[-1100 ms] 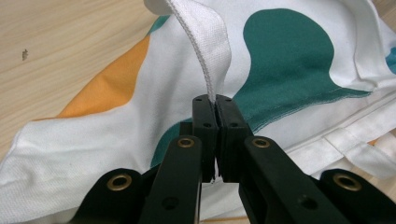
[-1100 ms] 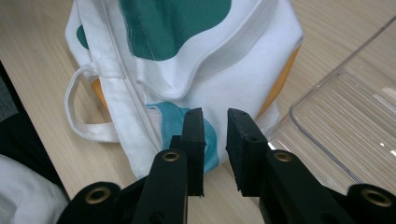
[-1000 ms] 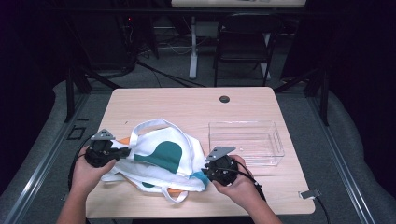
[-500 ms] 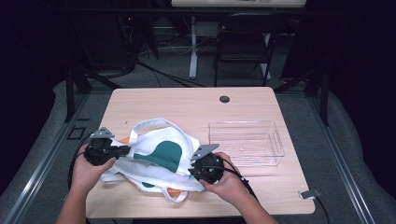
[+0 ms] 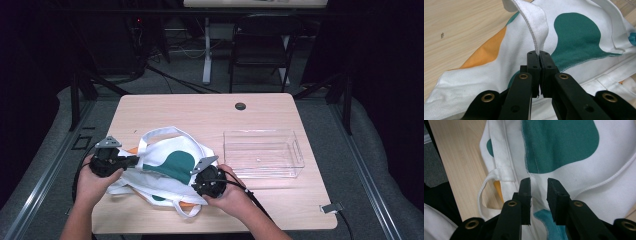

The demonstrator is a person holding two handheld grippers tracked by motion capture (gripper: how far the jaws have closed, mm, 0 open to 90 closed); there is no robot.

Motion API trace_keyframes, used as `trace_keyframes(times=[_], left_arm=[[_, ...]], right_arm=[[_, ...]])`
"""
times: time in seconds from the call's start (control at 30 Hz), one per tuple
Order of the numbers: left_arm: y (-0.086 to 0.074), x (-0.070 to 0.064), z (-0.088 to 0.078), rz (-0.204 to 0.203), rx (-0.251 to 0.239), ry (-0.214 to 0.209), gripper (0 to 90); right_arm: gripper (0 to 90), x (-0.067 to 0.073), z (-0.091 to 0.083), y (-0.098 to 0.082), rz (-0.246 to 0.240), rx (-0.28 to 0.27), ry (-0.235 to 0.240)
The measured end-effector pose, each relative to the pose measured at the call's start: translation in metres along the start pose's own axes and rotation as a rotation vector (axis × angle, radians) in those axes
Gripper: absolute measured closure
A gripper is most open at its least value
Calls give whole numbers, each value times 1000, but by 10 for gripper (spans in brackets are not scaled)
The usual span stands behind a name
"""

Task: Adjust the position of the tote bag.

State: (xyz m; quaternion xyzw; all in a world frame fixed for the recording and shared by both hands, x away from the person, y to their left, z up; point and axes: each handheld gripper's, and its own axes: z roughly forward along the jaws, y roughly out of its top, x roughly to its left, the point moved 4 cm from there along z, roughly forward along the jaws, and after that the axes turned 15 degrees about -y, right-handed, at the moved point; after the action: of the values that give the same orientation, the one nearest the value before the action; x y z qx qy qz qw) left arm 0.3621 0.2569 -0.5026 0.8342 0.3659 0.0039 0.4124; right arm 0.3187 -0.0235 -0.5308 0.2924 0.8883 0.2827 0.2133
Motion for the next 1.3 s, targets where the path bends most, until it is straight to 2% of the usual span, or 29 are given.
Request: trace_keyframes(times=[0.17, 0.23, 0.3, 0.67, 1.0, 1.3], left_arm=[[0, 0, 0, -1, 2, -2, 880], [0, 0, 0, -1, -1, -1, 881], [0, 0, 0, -2, -2, 0, 881], [-1, 1, 0, -5, -2, -5, 880], [-2, 2, 0, -8, 3, -6, 880], [-3, 4, 2, -11, 0, -7, 877]], right_arm=[[721, 5, 6, 2, 4, 0, 2], [717, 5, 7, 3, -11, 10, 6], [715, 6, 10, 3, -4, 10, 7], [701, 11, 20, 4, -29, 35, -5], [762, 12, 23, 4, -46, 41, -23], [817, 10, 20, 5, -37, 39, -25]])
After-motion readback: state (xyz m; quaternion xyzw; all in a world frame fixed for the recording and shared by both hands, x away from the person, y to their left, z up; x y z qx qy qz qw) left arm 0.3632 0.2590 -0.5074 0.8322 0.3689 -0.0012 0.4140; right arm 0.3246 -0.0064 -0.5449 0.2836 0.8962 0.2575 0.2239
